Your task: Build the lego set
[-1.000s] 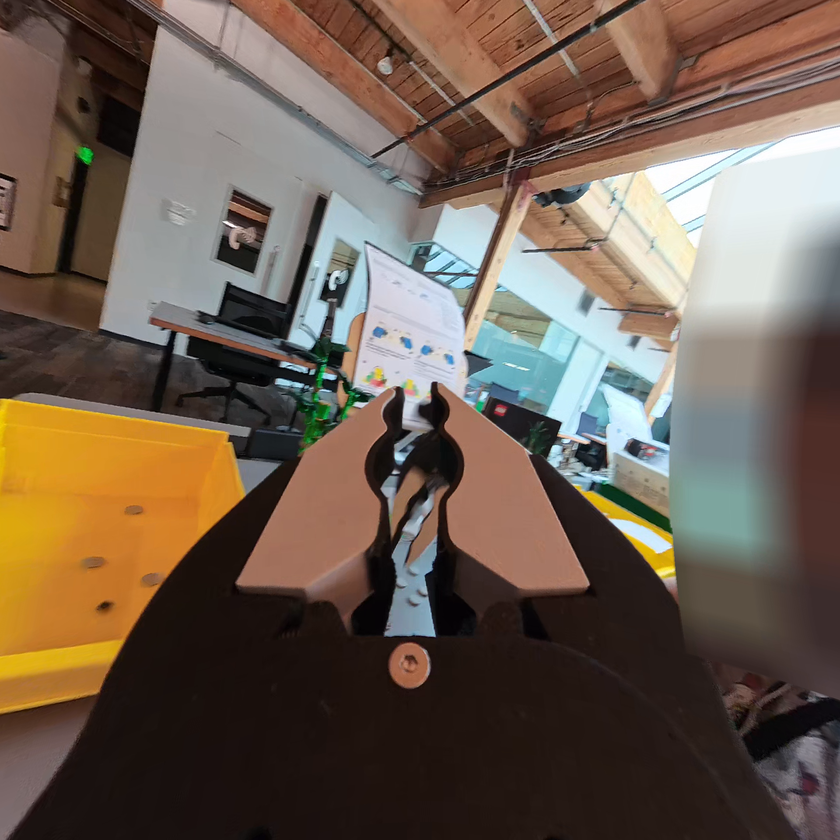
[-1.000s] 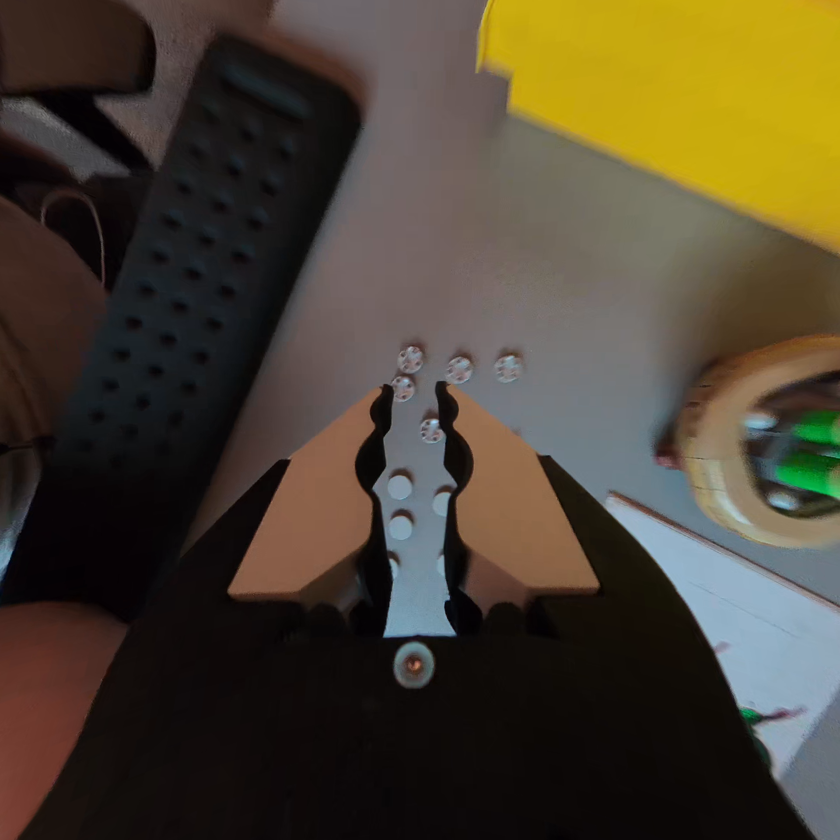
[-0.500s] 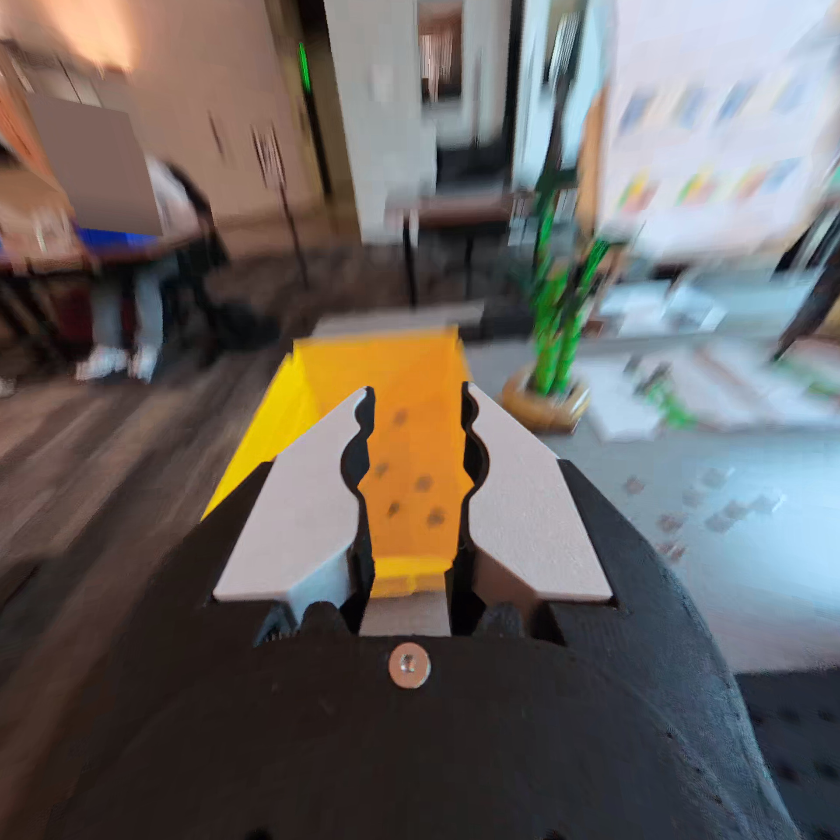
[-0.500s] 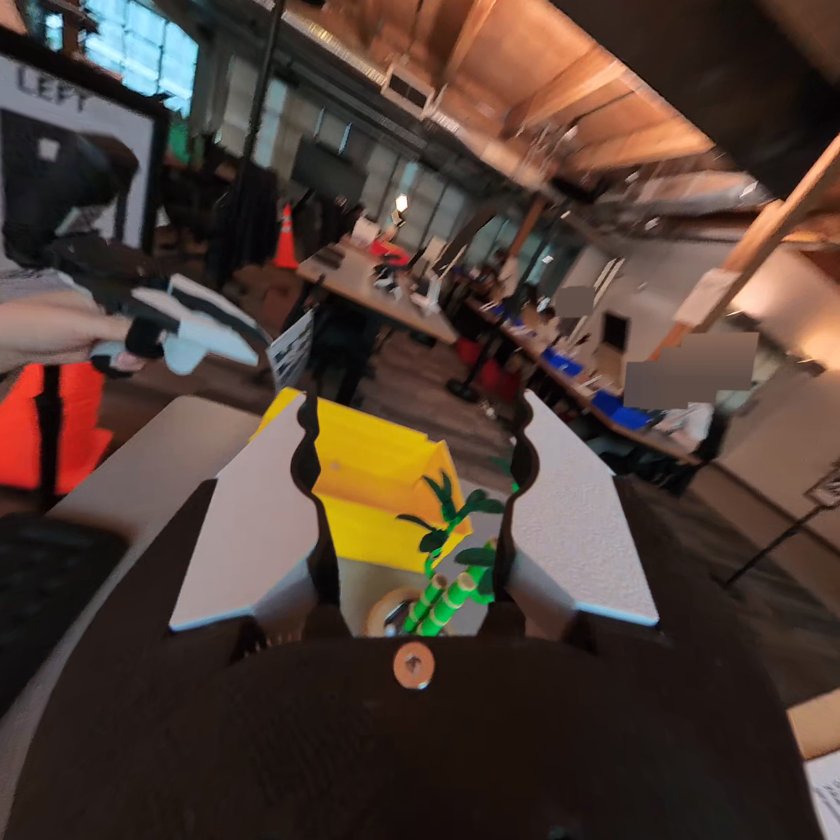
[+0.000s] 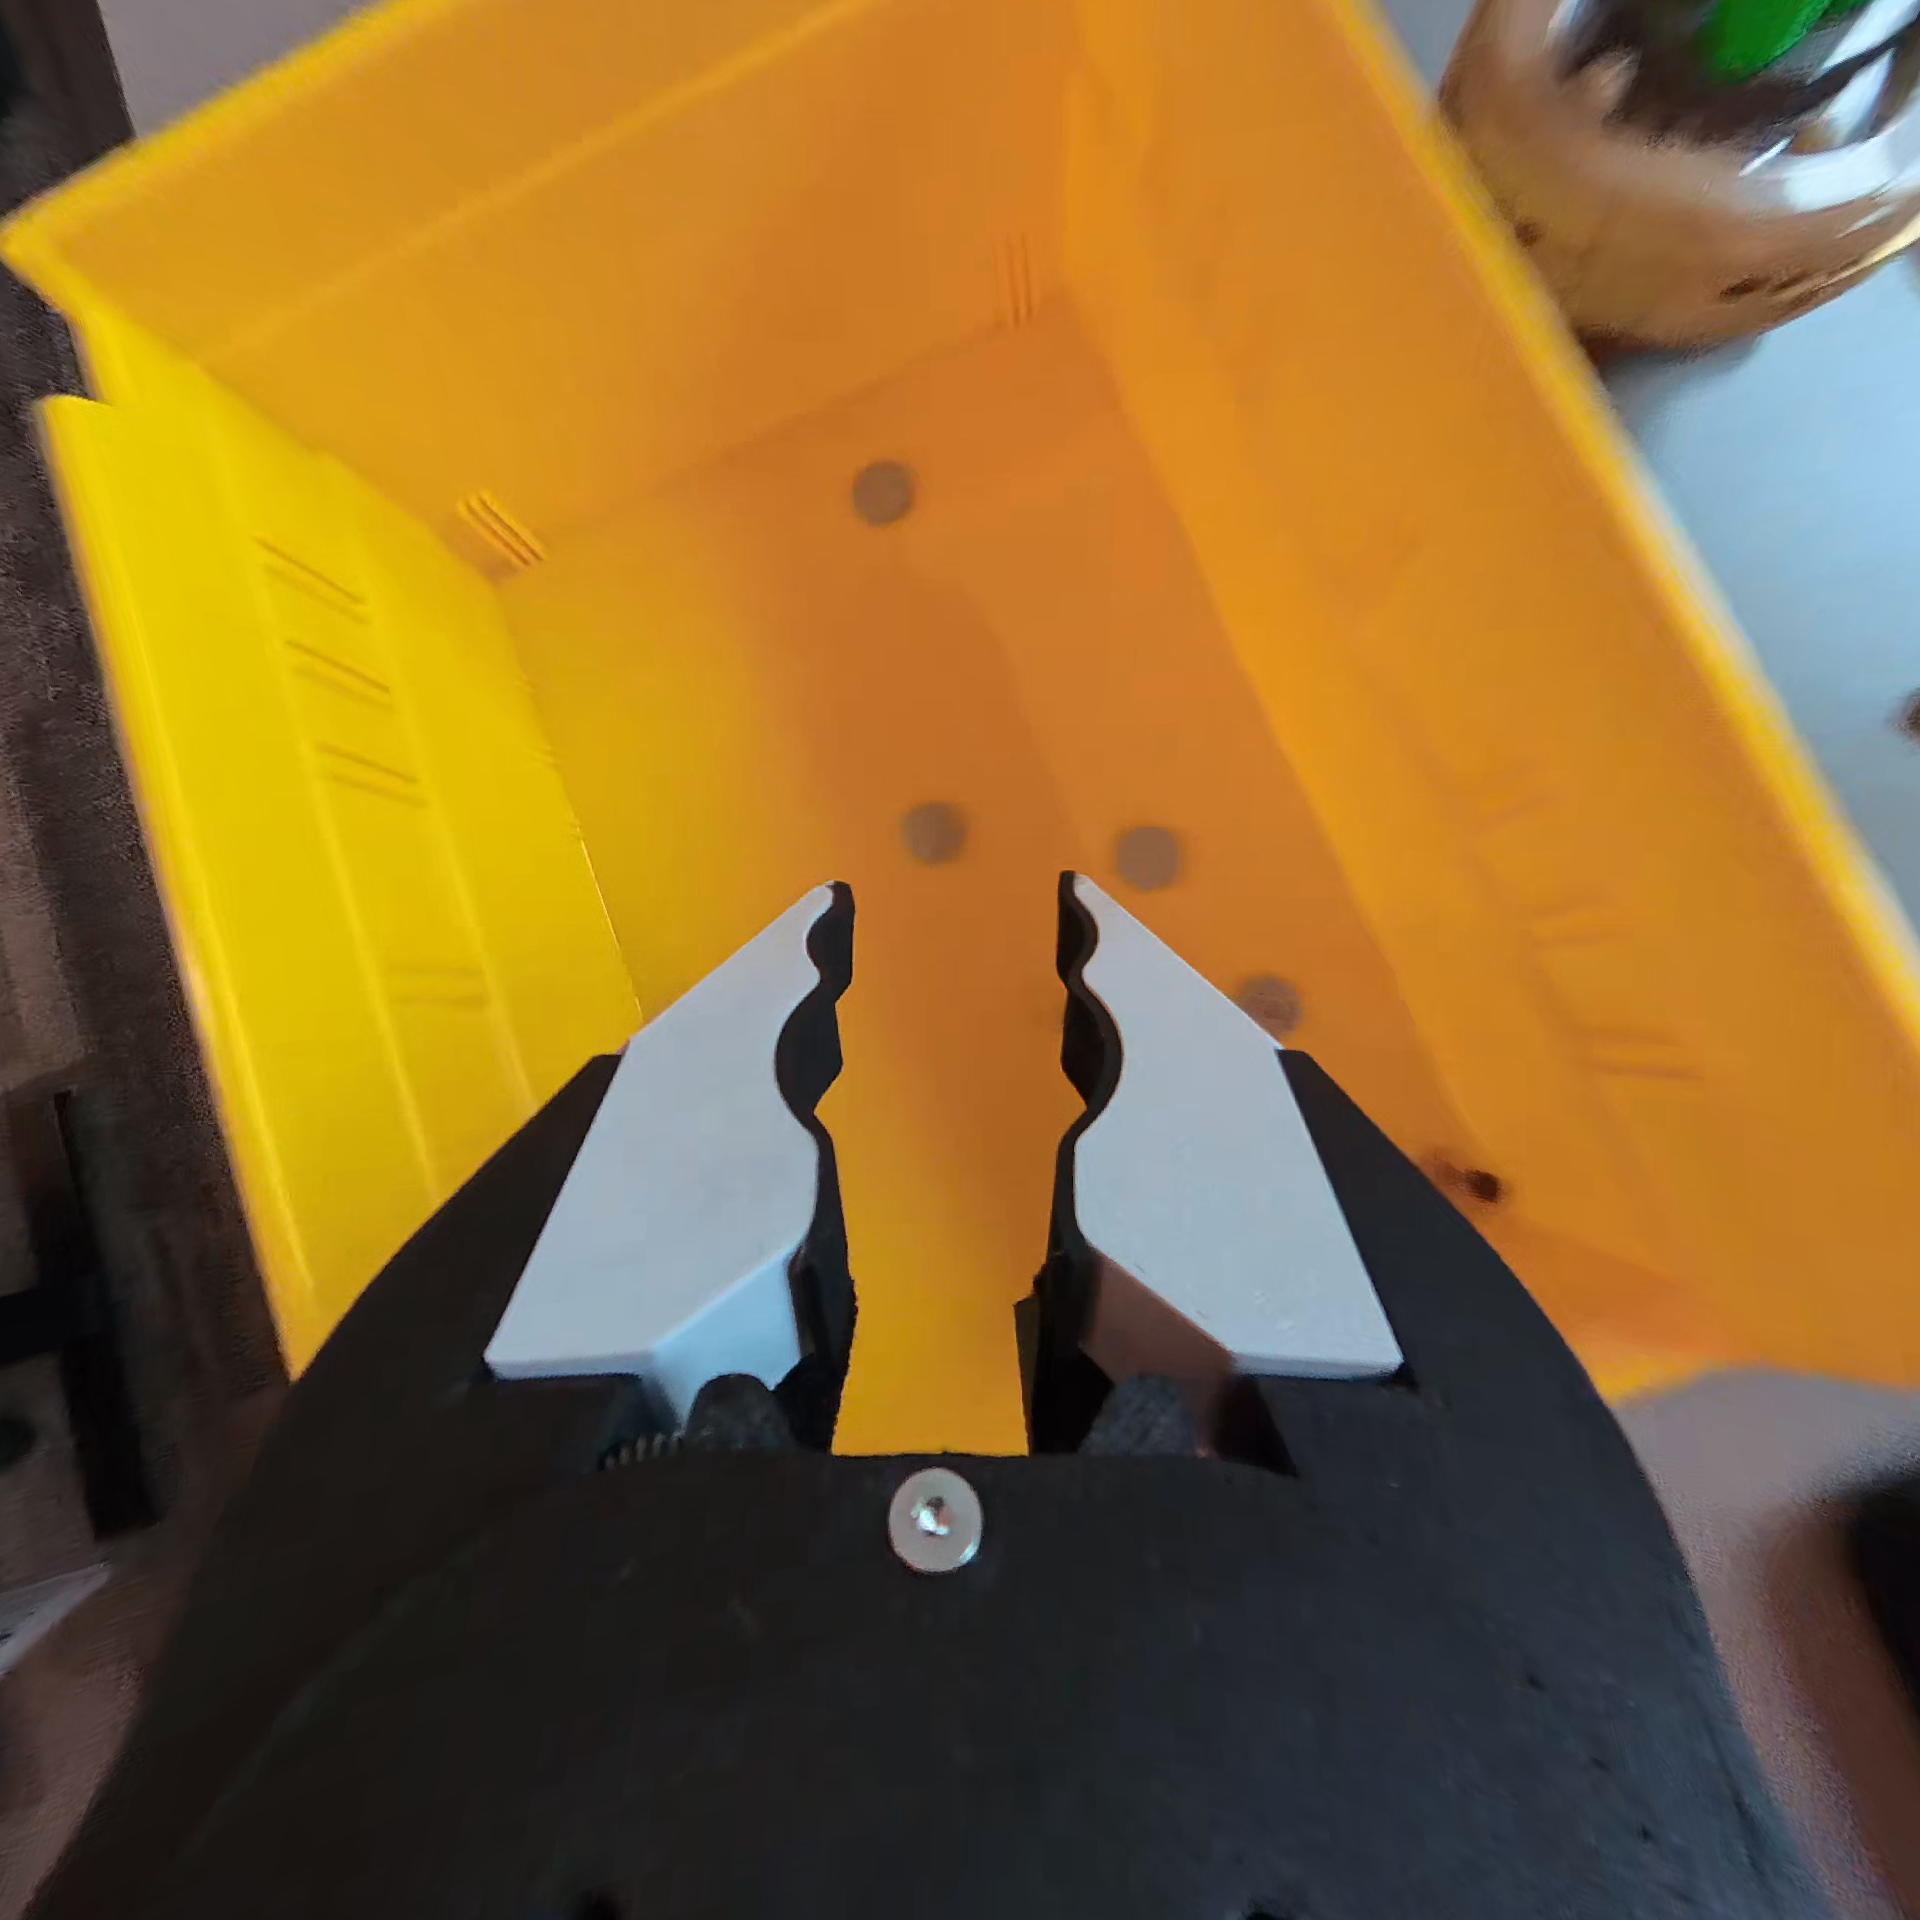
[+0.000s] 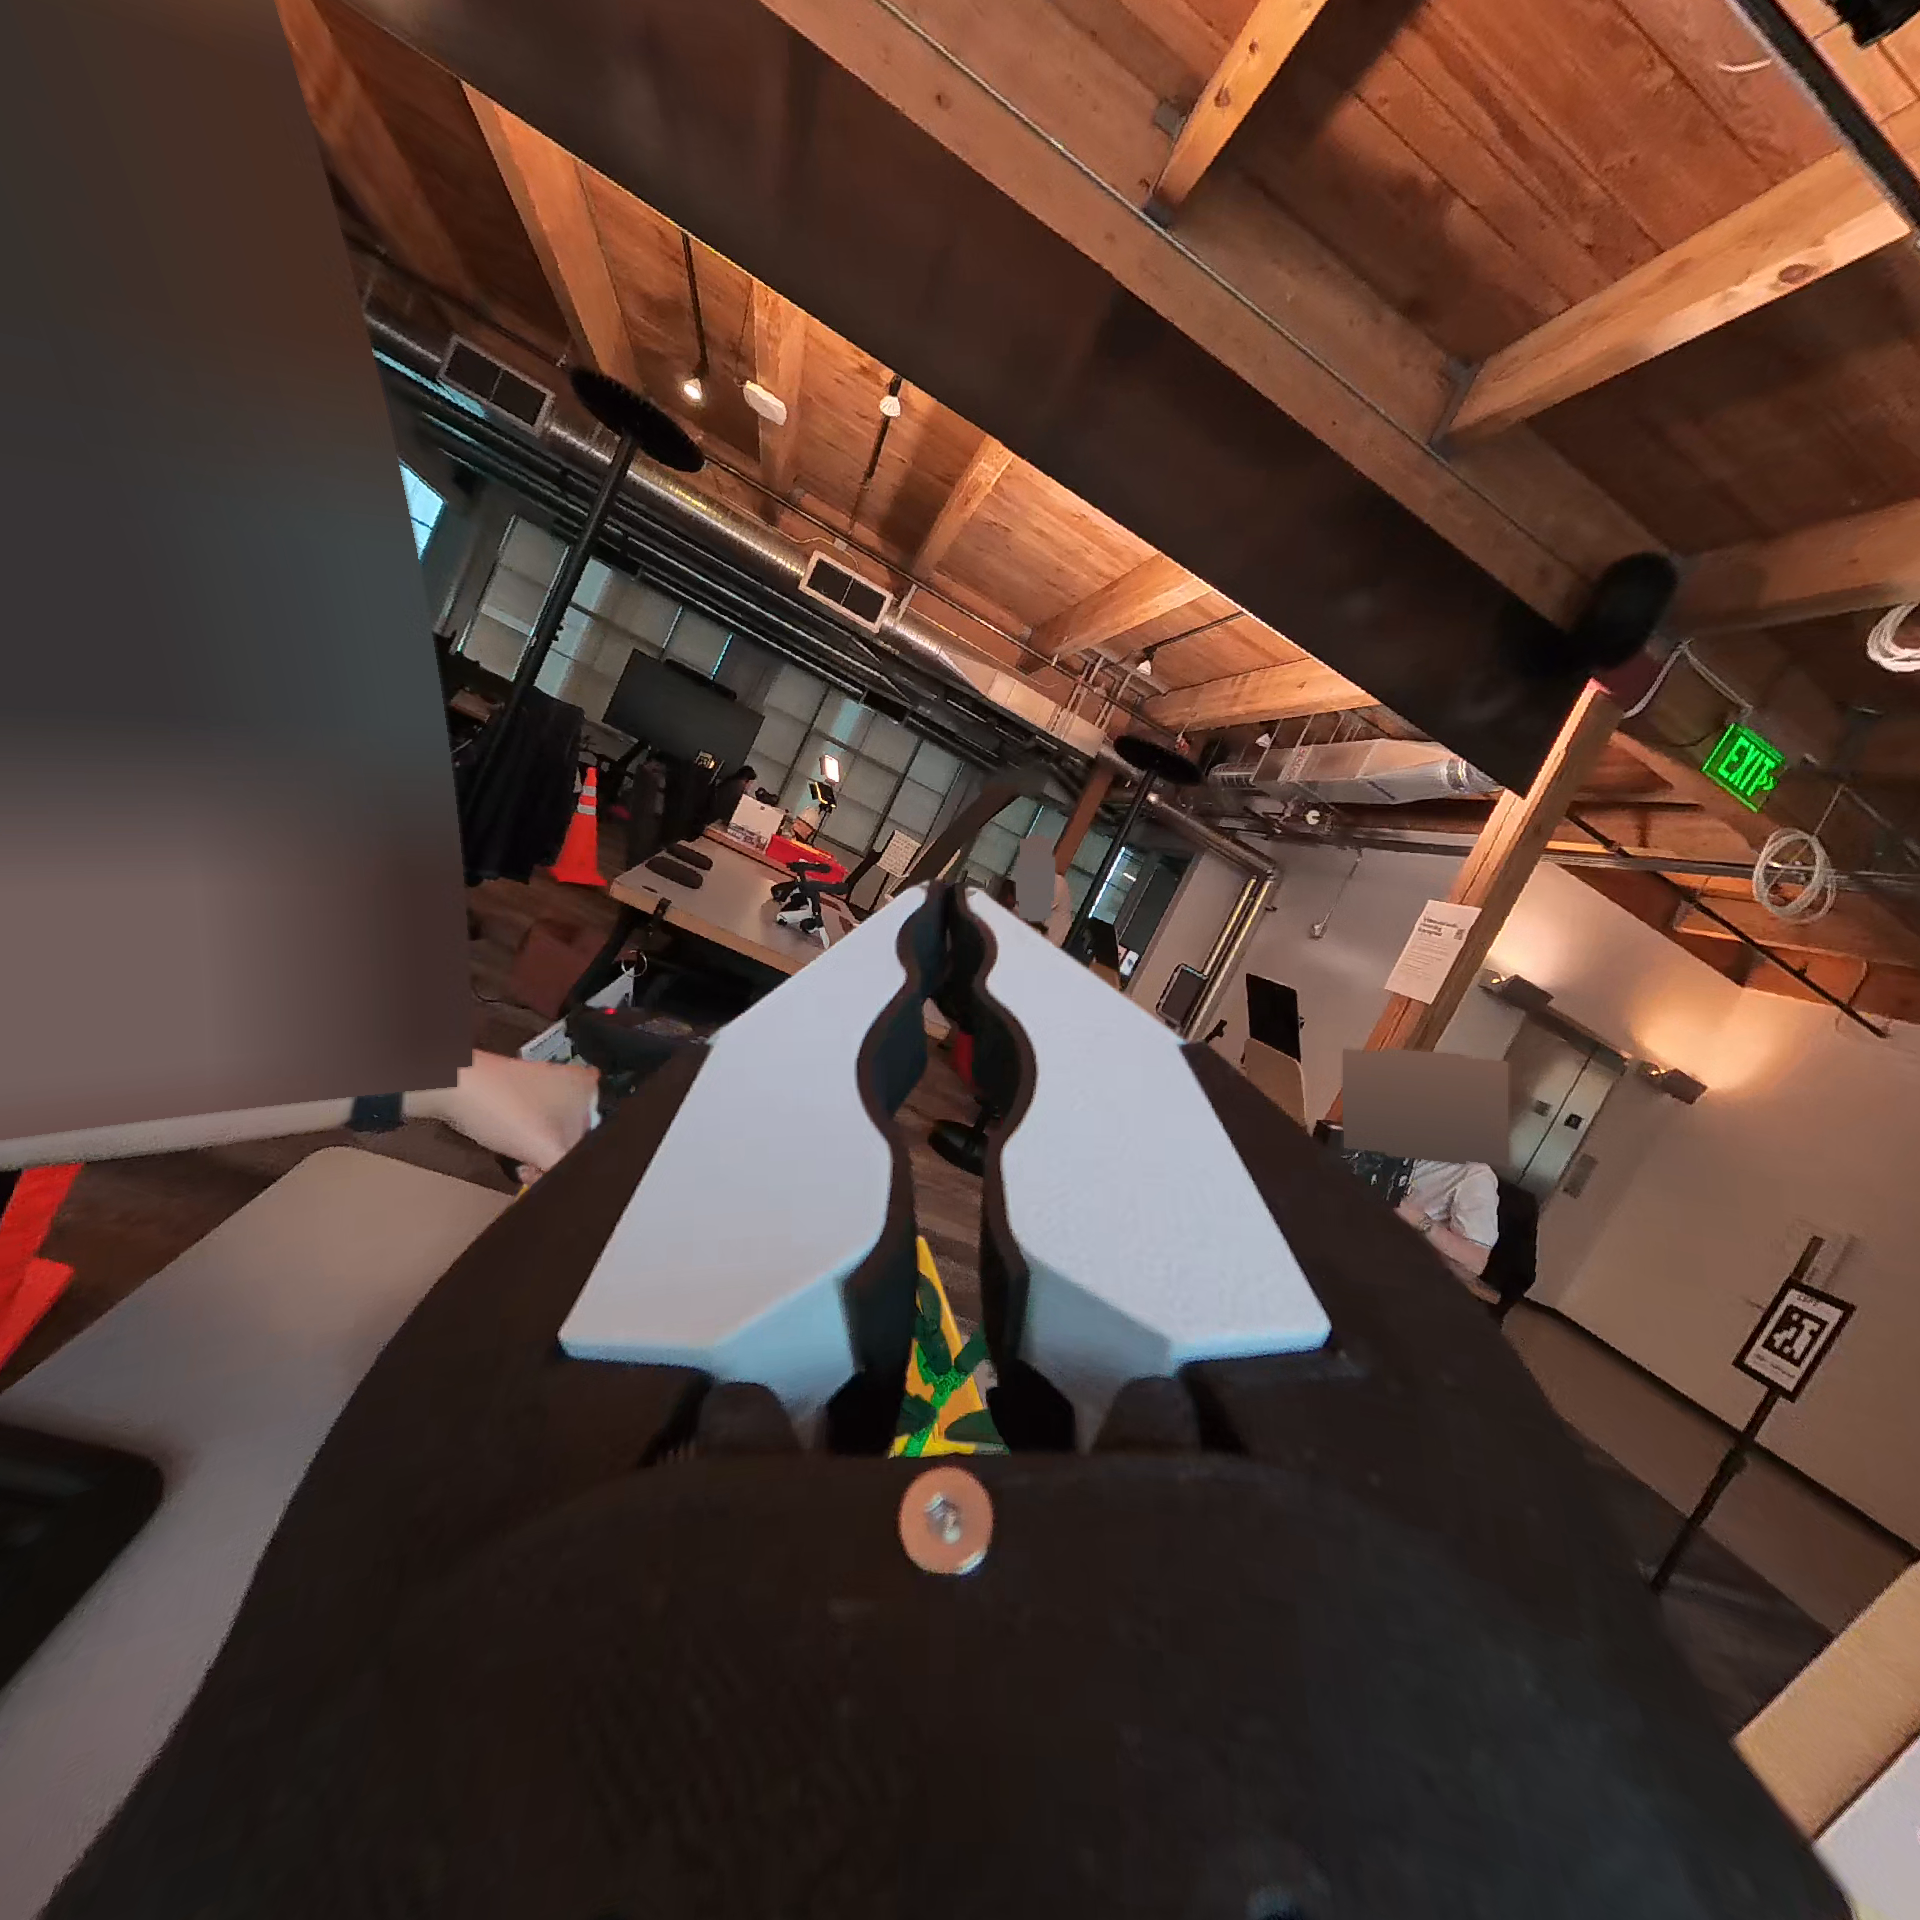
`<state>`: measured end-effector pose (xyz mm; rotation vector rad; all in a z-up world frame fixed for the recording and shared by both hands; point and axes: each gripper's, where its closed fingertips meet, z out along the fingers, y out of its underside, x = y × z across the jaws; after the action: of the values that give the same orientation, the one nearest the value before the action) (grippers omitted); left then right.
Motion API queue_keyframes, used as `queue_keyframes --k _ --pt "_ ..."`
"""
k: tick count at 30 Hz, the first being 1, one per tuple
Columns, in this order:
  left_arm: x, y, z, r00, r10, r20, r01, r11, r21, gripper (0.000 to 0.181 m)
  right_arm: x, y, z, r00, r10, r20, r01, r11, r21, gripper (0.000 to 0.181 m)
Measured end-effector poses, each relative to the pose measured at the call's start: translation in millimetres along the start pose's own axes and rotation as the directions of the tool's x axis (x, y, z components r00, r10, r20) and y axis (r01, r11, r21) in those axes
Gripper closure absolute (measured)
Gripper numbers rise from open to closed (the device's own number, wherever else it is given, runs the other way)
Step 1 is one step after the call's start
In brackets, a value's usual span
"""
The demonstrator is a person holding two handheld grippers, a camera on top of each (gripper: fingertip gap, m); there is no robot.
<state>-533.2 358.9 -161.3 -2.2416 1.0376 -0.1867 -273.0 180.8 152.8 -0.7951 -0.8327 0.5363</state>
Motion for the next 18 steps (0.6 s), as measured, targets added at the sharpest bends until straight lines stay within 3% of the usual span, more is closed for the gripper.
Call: queue_keyframes --k 1,8,18 --pt "-2.8 0.9 6.8 1.0 0.008 -0.008 -0.008 1.0 -0.017 0.143 0.7 -0.1 -0.5 1.0 -0.003 -0.003 0.003 1.0 -0.005 0.181" --pt "-11.9 10.8 47.9 0.999 0.031 -0.024 -0.034 0.988 -0.153 0.147 0.7 2.1 0.5 0.997 -0.074 -0.02 0.073 0.996 -0.046 0.181" --pt "1.3 12.3 62.0 0.996 0.021 -0.084 -0.038 0.978 -0.205 0.16 3.1 0.4 -3.3 0.998 -0.065 -0.012 0.064 0.997 -0.051 0.181"
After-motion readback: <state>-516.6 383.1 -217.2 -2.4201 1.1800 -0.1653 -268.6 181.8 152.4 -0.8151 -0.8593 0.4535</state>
